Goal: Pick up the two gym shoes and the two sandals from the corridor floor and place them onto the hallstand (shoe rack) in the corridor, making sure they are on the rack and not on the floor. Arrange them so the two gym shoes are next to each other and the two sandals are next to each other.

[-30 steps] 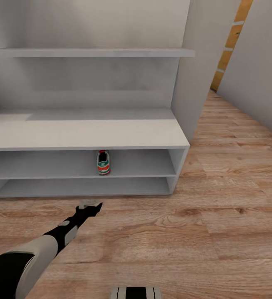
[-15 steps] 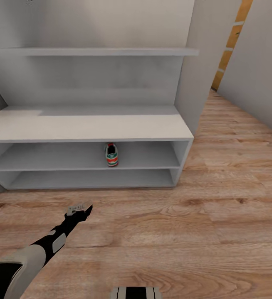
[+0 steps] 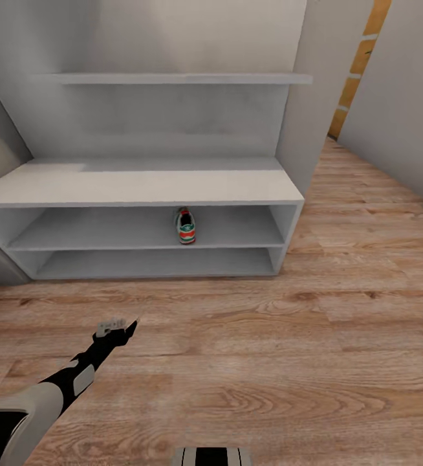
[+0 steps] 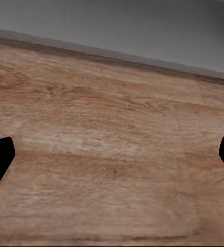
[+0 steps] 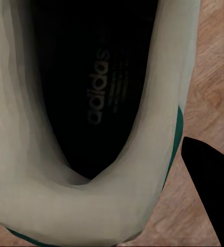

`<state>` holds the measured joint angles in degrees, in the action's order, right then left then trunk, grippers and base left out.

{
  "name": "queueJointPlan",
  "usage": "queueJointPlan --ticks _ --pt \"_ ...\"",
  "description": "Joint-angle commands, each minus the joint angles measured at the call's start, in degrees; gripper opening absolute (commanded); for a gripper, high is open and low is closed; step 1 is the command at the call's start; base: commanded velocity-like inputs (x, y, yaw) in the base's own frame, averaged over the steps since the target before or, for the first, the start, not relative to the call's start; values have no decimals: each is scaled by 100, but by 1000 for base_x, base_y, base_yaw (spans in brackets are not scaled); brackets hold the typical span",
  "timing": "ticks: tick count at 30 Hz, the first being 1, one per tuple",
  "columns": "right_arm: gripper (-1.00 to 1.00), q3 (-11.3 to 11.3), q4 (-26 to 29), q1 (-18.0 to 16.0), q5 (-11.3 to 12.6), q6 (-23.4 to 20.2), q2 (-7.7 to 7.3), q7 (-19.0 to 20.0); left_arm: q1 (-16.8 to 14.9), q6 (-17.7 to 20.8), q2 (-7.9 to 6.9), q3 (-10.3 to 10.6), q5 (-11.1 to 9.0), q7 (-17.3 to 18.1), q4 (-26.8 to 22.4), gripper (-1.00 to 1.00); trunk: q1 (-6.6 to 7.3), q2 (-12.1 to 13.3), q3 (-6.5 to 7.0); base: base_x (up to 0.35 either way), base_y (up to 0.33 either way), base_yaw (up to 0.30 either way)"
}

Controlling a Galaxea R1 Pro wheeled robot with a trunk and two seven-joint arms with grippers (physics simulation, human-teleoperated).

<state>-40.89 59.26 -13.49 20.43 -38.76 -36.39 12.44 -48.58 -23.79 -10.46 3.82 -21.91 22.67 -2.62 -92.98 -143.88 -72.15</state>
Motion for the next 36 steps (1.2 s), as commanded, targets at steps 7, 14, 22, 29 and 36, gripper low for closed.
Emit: queueJointPlan --ticks 7,14,22,29,36 --pt "-100 -11 6 -5 -4 -35 0 26 -3 -12 0 40 -66 27 5 100 4 -2 -4 -283 186 0" --pt "-100 -10 6 -5 -4 -35 1 28 -5 9 0 33 -68 27 -24 100 4 -2 -4 -123 272 0" --pt "-100 -8 6 -5 -4 -35 2 25 -7 14 0 31 -68 27 -28 100 4 -2 -4 63 313 0" --pt "-100 -8 6 -5 -4 -35 2 25 -7 15 0 31 -68 27 -28 100 4 -2 -4 89 286 0" --pt "-100 -13 6 -5 -4 -35 0 23 -8 15 0 31 -68 27 -28 100 4 -2 -4 8 39 0"
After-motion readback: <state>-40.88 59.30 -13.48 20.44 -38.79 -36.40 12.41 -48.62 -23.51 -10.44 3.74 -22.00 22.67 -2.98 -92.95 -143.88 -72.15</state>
